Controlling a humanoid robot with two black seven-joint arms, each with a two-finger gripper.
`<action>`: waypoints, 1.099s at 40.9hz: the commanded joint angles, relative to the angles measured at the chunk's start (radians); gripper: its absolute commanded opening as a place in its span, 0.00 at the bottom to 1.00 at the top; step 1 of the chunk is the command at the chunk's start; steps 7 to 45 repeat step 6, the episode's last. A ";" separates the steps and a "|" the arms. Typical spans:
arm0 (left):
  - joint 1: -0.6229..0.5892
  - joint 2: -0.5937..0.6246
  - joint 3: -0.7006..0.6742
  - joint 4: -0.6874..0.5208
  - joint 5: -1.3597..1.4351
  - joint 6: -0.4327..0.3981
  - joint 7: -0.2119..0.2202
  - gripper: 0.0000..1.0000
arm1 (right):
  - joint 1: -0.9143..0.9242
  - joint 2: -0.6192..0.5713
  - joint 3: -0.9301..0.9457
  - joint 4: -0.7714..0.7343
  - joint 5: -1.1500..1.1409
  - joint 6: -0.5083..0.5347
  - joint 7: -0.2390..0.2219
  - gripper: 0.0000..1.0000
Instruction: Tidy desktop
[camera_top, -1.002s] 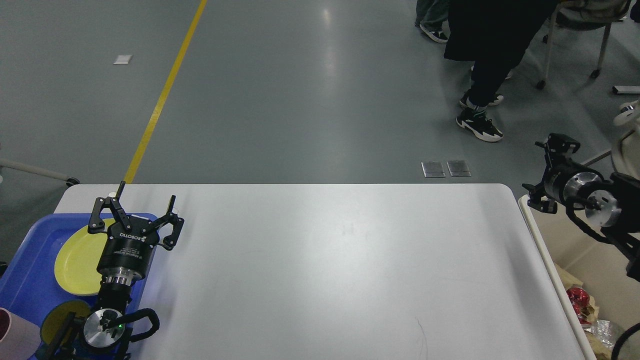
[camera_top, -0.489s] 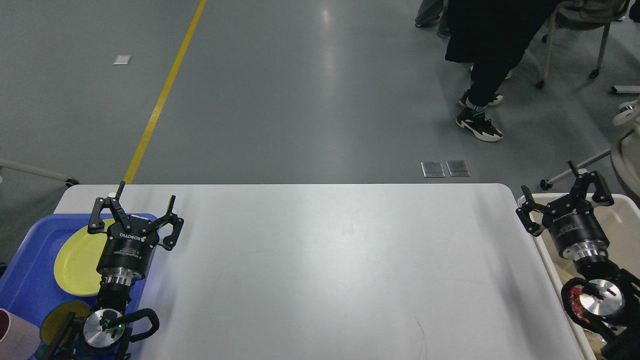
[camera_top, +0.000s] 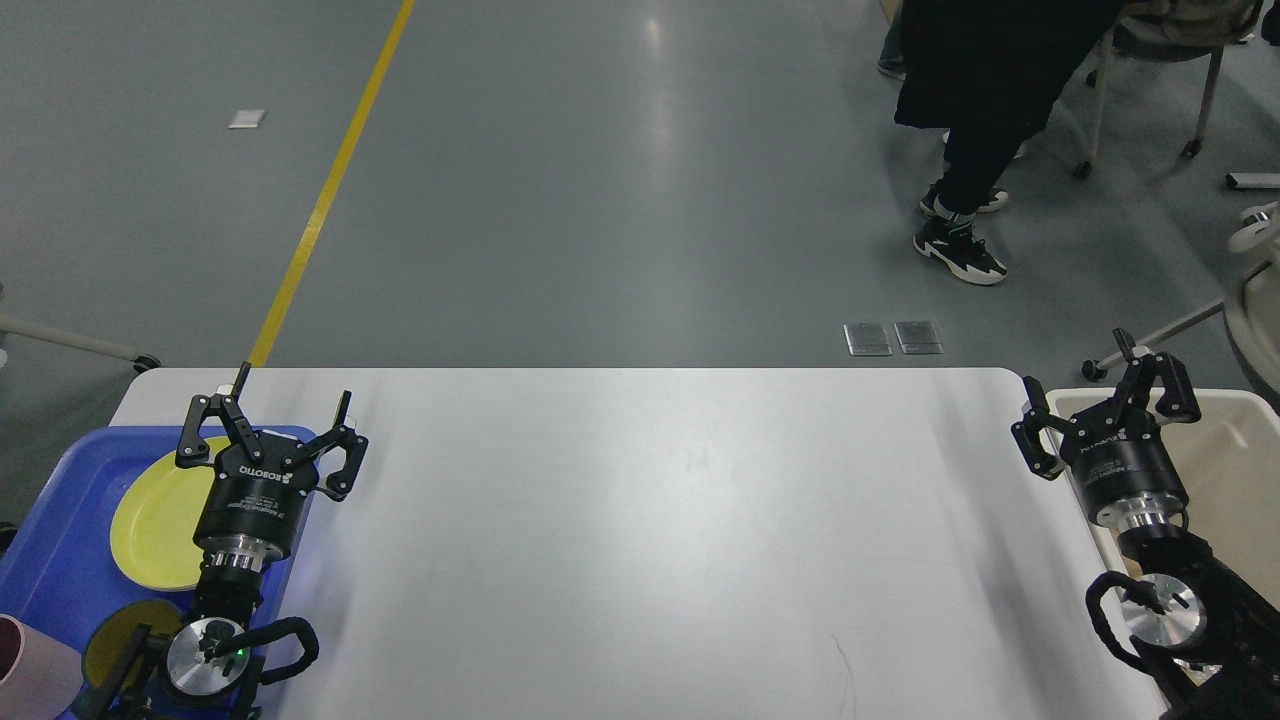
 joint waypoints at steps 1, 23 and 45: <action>0.000 0.000 0.000 0.000 0.000 0.000 0.000 0.96 | -0.005 0.001 -0.007 -0.009 0.002 0.001 -0.001 1.00; 0.000 0.000 0.000 0.000 -0.002 0.000 0.000 0.96 | -0.016 0.001 -0.033 0.006 0.003 0.004 -0.001 1.00; 0.000 0.000 0.000 0.000 -0.002 0.000 0.000 0.96 | -0.016 0.001 -0.033 0.006 0.003 0.004 -0.001 1.00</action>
